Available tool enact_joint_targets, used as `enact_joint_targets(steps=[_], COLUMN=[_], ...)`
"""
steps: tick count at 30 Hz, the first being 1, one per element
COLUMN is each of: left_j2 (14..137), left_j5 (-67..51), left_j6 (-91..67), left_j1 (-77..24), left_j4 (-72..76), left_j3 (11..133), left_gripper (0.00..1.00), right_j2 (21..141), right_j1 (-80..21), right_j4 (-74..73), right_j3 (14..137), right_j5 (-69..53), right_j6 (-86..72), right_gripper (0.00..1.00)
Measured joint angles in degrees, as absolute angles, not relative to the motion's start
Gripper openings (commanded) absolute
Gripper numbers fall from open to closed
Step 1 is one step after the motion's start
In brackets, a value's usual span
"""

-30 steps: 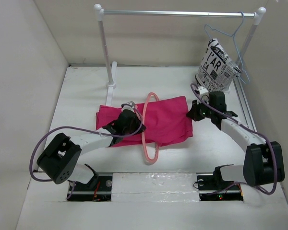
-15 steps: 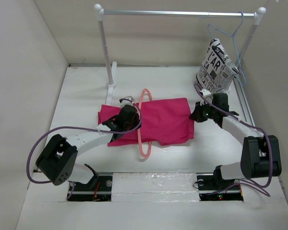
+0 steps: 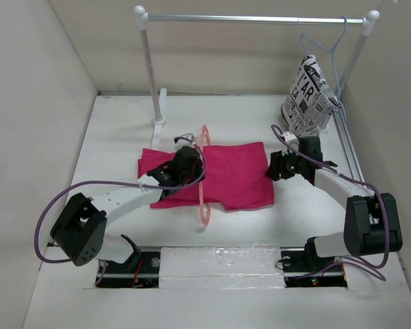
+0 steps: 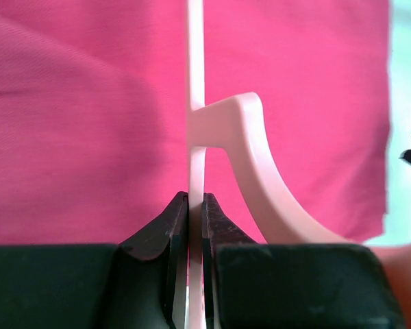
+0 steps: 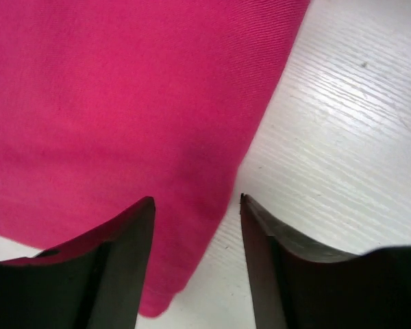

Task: Place the trousers on the hanger
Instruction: Place the trousers on the hanger, then place the hanger at the clothesline.

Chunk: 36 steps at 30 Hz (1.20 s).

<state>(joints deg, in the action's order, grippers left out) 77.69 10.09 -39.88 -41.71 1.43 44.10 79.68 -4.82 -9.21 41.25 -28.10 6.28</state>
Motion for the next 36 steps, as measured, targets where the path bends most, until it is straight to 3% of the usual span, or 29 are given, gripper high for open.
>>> enact_joint_targets(steps=[1, 5, 9, 15, 27, 36], left_j2=[77.7, 77.1, 75.4, 73.1, 73.9, 73.8], left_j5=[10.9, 14.5, 17.8, 19.4, 20.7, 23.0], left_j6=[-39.7, -38.5, -37.5, -37.5, -34.9, -32.8], left_j1=[-42.5, -46.4, -49.4, -49.9, -49.8, -49.5], left_j4=[-0.1, -6.9, -11.6, -13.9, -23.0, -24.0], left_j3=[45.6, 53.1, 59.8, 64.1, 79.2, 81.5], left_gripper=[0.0, 0.0, 0.0, 0.0, 0.0, 0.0], right_j2=[79.3, 75.3, 66.5, 58.2, 71.6, 73.3], right_j1=[-5.4, -10.7, -22.1, -38.9, -44.8, -45.8], right_j4=[-9.8, -15.2, -17.0, -8.1, 11.4, 18.6], right_j3=[41.5, 44.8, 49.5, 51.0, 52.4, 53.5], right_j5=[-27.6, -24.6, -21.0, -19.8, -21.6, -22.9], right_j6=[6.4, 5.8, 1.0, -12.4, -31.6, -37.3], right_gripper=[0.67, 0.75, 0.8, 0.86, 0.9, 0.84])
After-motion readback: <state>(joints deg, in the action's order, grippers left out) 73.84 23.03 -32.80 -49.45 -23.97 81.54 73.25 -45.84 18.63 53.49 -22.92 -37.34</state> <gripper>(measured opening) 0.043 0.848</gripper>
